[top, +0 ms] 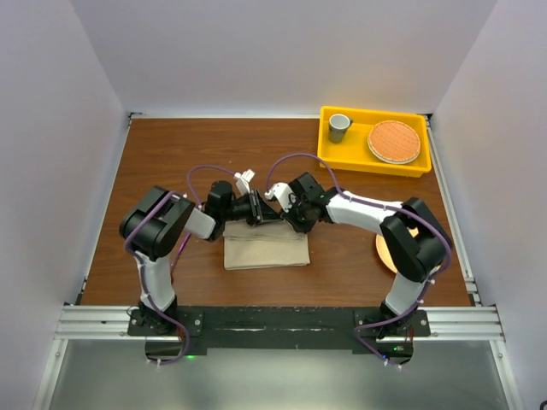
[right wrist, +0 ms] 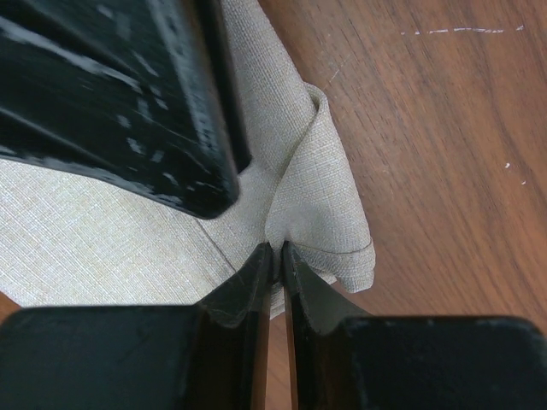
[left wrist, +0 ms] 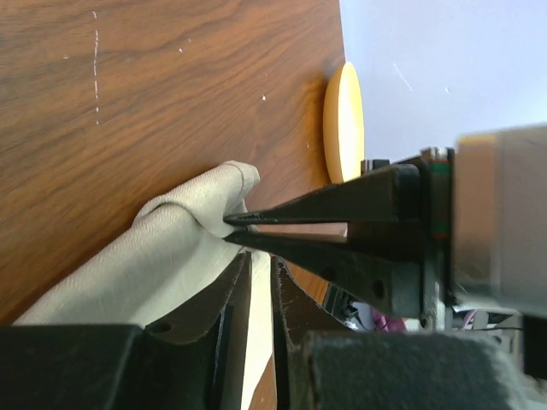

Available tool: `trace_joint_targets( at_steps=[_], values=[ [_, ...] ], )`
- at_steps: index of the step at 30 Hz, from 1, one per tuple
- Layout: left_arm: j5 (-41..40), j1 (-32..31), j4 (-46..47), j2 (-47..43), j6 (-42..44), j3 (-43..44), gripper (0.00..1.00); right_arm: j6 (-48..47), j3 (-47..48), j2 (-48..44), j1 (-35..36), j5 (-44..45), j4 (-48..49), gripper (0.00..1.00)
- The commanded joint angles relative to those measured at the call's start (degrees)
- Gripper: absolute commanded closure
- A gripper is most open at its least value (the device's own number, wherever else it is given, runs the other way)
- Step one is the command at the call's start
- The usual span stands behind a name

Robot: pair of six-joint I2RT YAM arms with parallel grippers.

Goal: Fold the napkin into a case and place the utensils inside
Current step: Smooth out the 2/3-rectangle-folded napkin at the center of the board.

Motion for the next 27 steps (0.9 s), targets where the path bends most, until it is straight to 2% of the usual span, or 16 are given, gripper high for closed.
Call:
trace_joint_targets(
  at_steps=[1, 13, 16, 18, 19, 20, 22, 27],
  values=[
    [-2.4, -1.4, 6.0, 3.2, -3.8, 2.9, 0.81, -2.0, -3.2, -0.2, -1.0, 1.1, 0.3, 0.86],
    [-5.5, -3.8, 7.9, 9.5, -7.6, 7.4, 0.85, -4.7, -5.0, -3.3, -1.2, 0.8, 1.7, 0.85],
    [-5.5, -4.4, 6.1, 11.3, -7.0, 9.5, 0.87, -5.3, -5.6, -3.8, -1.2, 0.5, 2.1, 0.84],
    [-6.2, -4.9, 1.7, 12.3, -5.2, 10.6, 0.89, -5.1, -5.4, -3.7, -1.2, 0.8, 1.8, 0.82],
    [-6.6, -5.0, 0.4, 12.5, -4.6, 10.6, 0.9, -5.2, -5.1, -3.9, -1.1, 1.4, 0.8, 0.8],
    [-6.9, -5.0, -2.2, 13.0, -4.1, 10.5, 0.91, -5.1, -4.1, -4.2, -1.3, 1.6, -0.2, 0.73],
    [-7.7, -5.0, -3.8, 13.5, -2.6, 9.4, 0.93, -4.3, -2.5, -6.3, -1.6, 1.2, -3.9, 0.67],
    [-9.3, -5.0, -5.3, 14.1, -0.8, 6.9, 0.95, 1.3, 7.4, -10.8, -4.2, -3.6, -13.5, 0.37]
  ],
)
